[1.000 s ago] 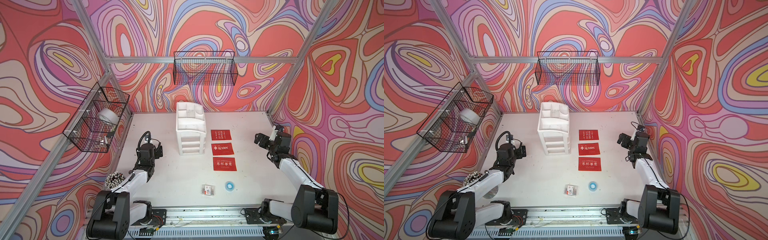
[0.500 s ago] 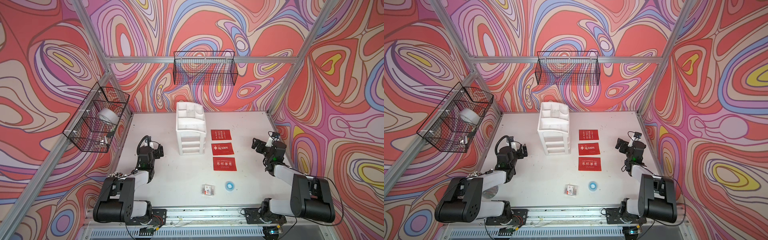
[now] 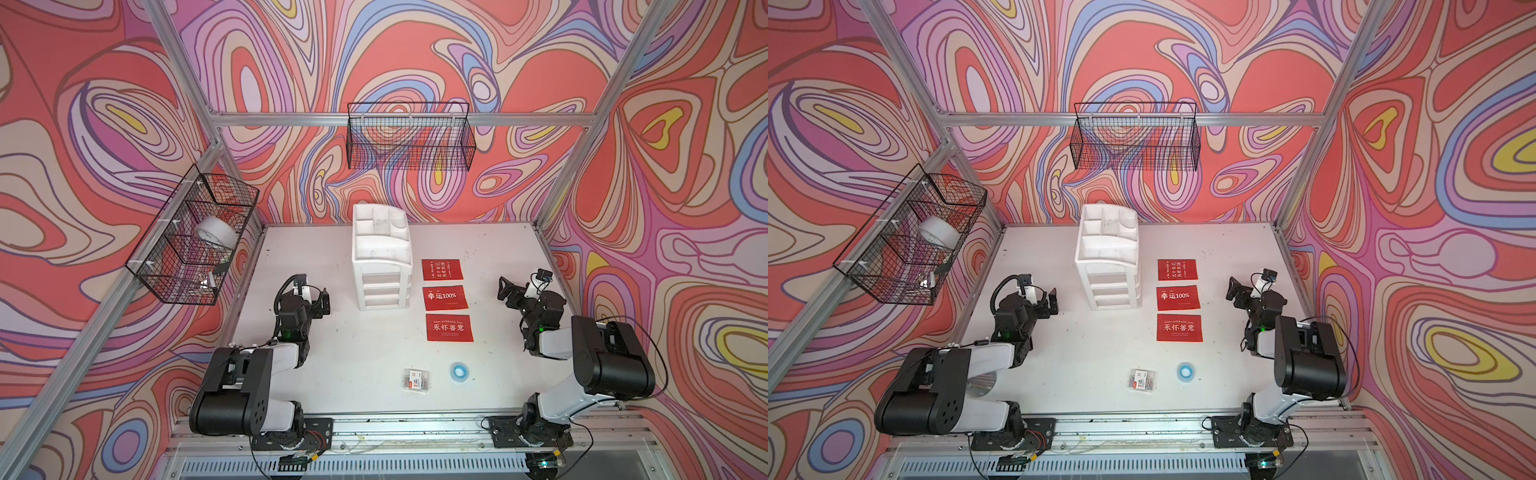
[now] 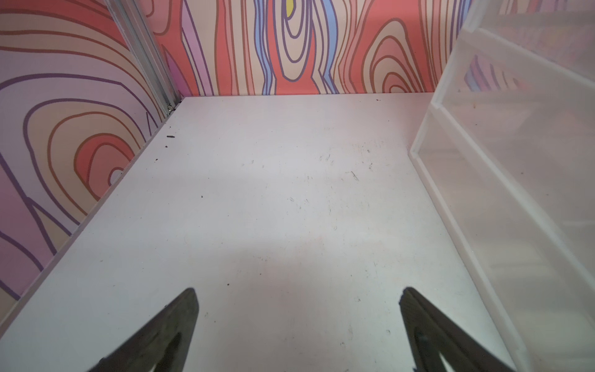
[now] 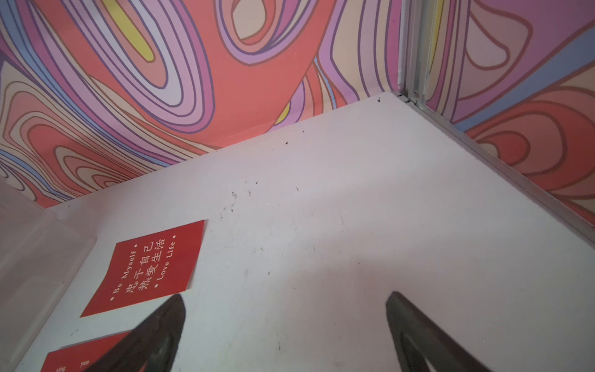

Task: Take the postcards out of the drawer
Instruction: Reset both arms

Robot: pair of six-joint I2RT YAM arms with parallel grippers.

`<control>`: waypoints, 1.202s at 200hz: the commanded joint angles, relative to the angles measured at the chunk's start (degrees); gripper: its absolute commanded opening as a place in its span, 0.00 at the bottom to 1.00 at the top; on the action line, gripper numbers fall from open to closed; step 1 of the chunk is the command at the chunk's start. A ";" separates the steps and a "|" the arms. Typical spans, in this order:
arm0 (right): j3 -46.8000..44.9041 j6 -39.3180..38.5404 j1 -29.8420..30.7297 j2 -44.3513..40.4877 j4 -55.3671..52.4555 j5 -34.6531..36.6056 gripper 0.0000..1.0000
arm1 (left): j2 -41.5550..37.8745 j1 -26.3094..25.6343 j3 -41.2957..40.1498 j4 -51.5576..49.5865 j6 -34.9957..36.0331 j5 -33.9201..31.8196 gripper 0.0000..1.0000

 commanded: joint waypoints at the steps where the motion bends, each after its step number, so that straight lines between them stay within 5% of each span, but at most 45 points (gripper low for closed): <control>1: -0.52 -1.28 -0.18 0.89 4.51 -2.53 0.98 | 0.89 0.38 0.16 2.85 1.54 2.33 1.00; 88: 1.75 -6.63 2.45 2.44 2.36 -8.20 0.98 | 5.31 0.97 2.46 1.86 3.75 9.23 1.00; 111: 2.49 -6.81 2.63 2.78 1.65 -8.14 0.98 | 6.96 1.25 3.30 2.12 1.18 3.61 1.00; 142: 7.85 -11.13 7.42 3.73 -9.07 -1.73 0.98 | 7.28 1.19 3.99 1.24 -0.15 0.50 1.00; 160: 3.51 -11.39 9.20 6.71 2.51 0.64 0.98 | 7.16 1.17 4.11 0.91 -0.11 0.51 1.00; 171: 5.50 -11.96 9.14 5.33 -4.24 1.82 0.98 | 7.12 1.17 4.12 0.79 -0.18 0.20 1.00; 240: 5.27 -10.12 9.17 5.79 -2.80 6.41 0.98 | 7.06 1.17 3.87 1.07 -0.22 0.19 1.00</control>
